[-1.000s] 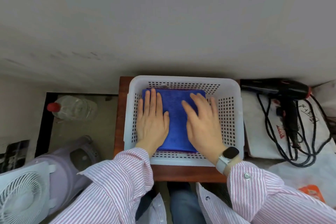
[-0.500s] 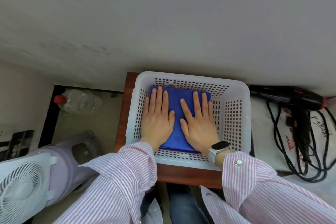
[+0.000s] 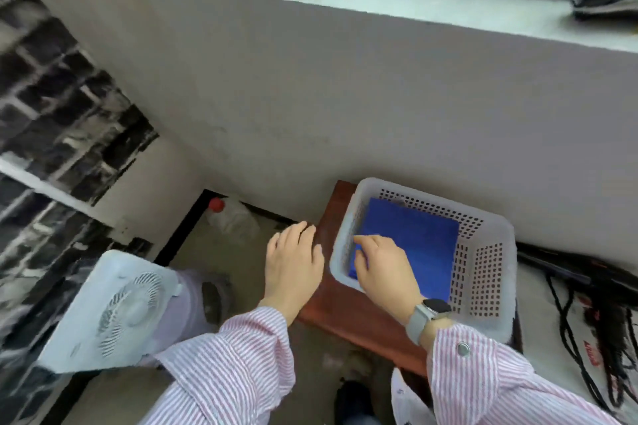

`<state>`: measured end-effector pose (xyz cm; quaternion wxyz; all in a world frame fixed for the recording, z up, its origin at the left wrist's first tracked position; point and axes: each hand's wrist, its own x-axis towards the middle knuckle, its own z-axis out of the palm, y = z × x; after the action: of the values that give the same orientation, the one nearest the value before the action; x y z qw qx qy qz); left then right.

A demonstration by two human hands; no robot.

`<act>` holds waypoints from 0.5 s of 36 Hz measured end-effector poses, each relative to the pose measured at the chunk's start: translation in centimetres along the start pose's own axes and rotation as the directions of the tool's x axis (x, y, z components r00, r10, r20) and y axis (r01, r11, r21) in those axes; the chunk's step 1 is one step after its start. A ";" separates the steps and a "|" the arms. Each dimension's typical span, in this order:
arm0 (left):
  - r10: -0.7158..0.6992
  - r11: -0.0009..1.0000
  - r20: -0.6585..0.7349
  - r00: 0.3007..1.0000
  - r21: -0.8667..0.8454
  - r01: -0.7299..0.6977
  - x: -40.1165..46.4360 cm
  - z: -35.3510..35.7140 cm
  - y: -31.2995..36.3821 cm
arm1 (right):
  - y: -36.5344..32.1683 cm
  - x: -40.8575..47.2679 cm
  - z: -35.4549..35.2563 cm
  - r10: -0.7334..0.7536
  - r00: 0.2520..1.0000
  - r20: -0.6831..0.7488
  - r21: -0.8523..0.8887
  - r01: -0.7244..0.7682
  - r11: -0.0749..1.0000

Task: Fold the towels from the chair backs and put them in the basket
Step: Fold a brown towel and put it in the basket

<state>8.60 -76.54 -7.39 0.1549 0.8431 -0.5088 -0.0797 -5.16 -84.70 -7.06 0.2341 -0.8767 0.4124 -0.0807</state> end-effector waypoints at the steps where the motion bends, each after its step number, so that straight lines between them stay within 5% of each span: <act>1: -0.062 0.998 -0.011 0.998 -0.030 0.062 -1.8 -1.6 -1.4 | -2.1 -0.8 0.1 -0.041 0.999 0.014 0.008 0.040 0.999; 10: -0.497 0.868 -0.222 0.839 -0.123 0.481 -26.9 -13.7 -14.2 | -22.8 -13.6 5.1 -0.437 0.876 0.203 0.150 0.413 0.898; 18: -0.782 0.592 -0.398 0.480 -0.230 0.773 -53.3 -21.8 -20.7 | -40.2 -30.3 10.7 -0.733 0.551 0.400 0.314 0.669 0.674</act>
<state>7.15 -16.61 4.77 0.2258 0.9724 -0.0194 0.0559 6.39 -35.83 4.30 0.3336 -0.9406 -0.0523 0.0343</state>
